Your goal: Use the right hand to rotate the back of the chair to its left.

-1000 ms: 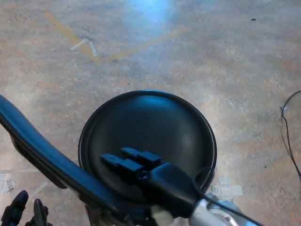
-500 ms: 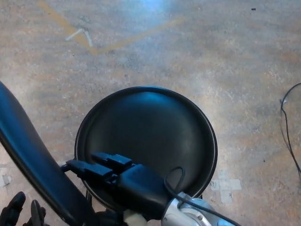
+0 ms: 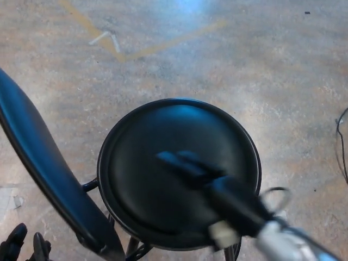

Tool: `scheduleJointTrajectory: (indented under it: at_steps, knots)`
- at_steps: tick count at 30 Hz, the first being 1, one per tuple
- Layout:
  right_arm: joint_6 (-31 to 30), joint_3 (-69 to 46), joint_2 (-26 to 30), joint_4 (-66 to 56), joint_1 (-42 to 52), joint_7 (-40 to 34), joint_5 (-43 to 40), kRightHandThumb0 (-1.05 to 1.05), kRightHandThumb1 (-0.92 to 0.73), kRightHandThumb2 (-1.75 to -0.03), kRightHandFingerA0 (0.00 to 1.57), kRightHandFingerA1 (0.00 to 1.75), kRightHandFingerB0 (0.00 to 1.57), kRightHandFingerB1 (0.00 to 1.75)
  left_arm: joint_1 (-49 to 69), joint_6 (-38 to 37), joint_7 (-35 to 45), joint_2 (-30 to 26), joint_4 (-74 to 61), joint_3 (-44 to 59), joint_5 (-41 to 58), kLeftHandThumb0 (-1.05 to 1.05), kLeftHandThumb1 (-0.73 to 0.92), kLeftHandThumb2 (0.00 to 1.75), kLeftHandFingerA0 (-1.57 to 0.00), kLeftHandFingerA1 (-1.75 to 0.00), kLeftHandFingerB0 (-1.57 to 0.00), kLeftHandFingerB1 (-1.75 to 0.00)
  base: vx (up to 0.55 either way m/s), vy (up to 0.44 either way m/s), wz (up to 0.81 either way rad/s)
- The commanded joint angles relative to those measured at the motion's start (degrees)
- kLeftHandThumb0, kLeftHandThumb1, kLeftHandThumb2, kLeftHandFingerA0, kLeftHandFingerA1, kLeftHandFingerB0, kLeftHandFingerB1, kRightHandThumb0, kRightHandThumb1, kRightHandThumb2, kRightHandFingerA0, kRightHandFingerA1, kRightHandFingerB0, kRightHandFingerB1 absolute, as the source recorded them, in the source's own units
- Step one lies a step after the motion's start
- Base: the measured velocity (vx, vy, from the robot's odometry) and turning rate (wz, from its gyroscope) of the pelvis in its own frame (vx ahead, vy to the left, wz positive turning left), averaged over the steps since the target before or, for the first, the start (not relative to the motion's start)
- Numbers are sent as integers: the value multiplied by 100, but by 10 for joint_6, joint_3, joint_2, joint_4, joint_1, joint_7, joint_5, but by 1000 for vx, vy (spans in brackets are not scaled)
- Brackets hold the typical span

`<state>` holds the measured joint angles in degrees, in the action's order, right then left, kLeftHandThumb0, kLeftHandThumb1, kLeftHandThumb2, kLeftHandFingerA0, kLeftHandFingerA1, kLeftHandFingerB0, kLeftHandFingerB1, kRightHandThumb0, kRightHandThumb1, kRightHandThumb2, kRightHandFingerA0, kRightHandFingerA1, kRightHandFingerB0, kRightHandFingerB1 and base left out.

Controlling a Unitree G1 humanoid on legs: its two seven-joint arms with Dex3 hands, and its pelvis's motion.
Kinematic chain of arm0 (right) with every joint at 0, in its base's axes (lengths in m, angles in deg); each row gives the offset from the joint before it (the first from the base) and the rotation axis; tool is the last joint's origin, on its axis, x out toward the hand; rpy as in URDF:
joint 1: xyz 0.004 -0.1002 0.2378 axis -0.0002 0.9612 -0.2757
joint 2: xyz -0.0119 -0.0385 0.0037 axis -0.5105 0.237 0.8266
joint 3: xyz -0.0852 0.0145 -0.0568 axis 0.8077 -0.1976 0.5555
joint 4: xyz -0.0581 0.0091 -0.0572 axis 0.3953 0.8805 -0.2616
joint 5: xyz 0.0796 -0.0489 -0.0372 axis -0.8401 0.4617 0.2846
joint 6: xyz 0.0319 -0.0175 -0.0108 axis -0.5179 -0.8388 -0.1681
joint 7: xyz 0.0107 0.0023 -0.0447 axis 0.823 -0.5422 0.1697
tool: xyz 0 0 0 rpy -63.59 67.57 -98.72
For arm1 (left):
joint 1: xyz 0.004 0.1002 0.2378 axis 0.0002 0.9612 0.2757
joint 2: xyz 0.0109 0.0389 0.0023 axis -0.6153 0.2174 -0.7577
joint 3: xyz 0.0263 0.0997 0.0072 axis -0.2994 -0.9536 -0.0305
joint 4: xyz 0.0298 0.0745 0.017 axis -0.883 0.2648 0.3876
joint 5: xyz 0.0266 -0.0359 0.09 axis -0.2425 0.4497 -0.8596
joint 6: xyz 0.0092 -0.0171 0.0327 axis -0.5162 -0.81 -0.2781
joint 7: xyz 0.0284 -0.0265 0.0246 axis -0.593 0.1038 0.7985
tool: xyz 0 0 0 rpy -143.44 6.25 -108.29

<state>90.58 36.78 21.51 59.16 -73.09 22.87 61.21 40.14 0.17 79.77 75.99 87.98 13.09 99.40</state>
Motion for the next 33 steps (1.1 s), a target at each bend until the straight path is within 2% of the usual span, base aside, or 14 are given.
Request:
scheduleJointTrajectory:
  at_steps: [1, 2, 3, 13, 14, 15, 23, 25, 27, 28, 29, 30, 31, 33]
  knots:
    - [128, -89, 54, 56, 57, -134, -33, -92, -75, -68, 0, 21, 0, 0, 11, -7, 5, 6, 5, 3, 12, -70, 56, 91, -34, -56, -24, -46, 0, 0, 0]
    - [138, -97, 58, 62, 63, -149, -28, -92, -75, -68, 0, 21, 0, 0, 11, -7, 3, 6, 6, 4, 12, -70, 56, 91, -34, -56, -24, -46, 0, 0, 0]
    - [147, -105, 60, 68, 68, -157, -29, -95, -62, -101, 11, 11, 0, 0, 11, -7, 2, 7, 5, 4, 12, -70, 56, 90, -35, -56, -24, -46, 0, 0, 0]
    - [204, -179, 83, 139, 146, -239, -19, -88, -57, -102, 0, 11, 0, 9, 8, -9, -1, 9, 8, 2, 8, -68, 55, 92, -36, -57, -24, -46, 0, 0, 0]
    - [189, -180, 84, 167, 153, -267, -4, -87, -56, -102, 1, 12, 1, 10, 10, -11, 1, 9, 8, 2, 8, -64, 68, 61, -34, -44, -35, -34, 0, 0, 0]
    - [179, -180, 84, 195, 154, -278, 0, -90, -59, -101, 0, 7, 0, 7, 10, -12, 2, 9, 8, 2, 8, -73, 58, 92, -32, -55, -28, -47, 0, 0, 0]
    - [180, -170, 75, 348, 125, -314, -7, -98, -68, -104, 11, 15, 9, 3, 16, -14, 5, 11, 13, 3, 9, -73, 57, 92, -32, -55, -26, -46, 0, 0, 0]
    - [174, -174, 67, 381, 121, -299, -26, -87, -60, -104, 6, 20, 0, 13, 18, -15, 5, 12, 13, 1, 7, -75, 58, 92, -32, -55, -27, -46, 0, 0, 0]
    - [155, -196, 49, 439, 103, -261, -67, -91, -68, -106, 12, 37, 0, 11, 21, -13, 2, 11, 16, 1, 6, -74, 58, 92, -34, -55, -26, -46, 0, 0, 0]
    - [153, -201, 46, 451, 98, -250, -74, -91, -69, -107, 12, 36, 0, 12, 22, -14, 3, 11, 16, 2, 7, -66, 67, 63, -36, -45, -34, -35, 0, 0, 0]
    - [151, -204, 45, 455, 96, -244, -78, -91, -69, -107, 12, 36, 0, 12, 22, -15, 3, 12, 16, 2, 8, -66, 67, 63, -36, -45, -34, -35, 0, 0, 0]
    - [151, -222, 38, 474, 91, -222, -101, -89, -68, -107, 12, 43, 0, 14, 22, -13, 3, 13, 16, 3, 9, -70, 57, 92, -36, -56, -25, -46, 0, 0, 0]
    - [150, -228, 36, 481, 88, -214, -108, -88, -85, -66, 15, 28, 0, 19, 22, -13, 4, 12, 16, 3, 9, -71, 57, 92, -35, -56, -24, -45, 0, 0, 0]
    - [151, -232, 35, 487, 85, -210, -109, -88, -85, -66, 15, 28, 0, 19, 22, -14, 4, 13, 16, 4, 10, -71, 57, 92, -35, -56, -24, -45, 0, 0, 0]
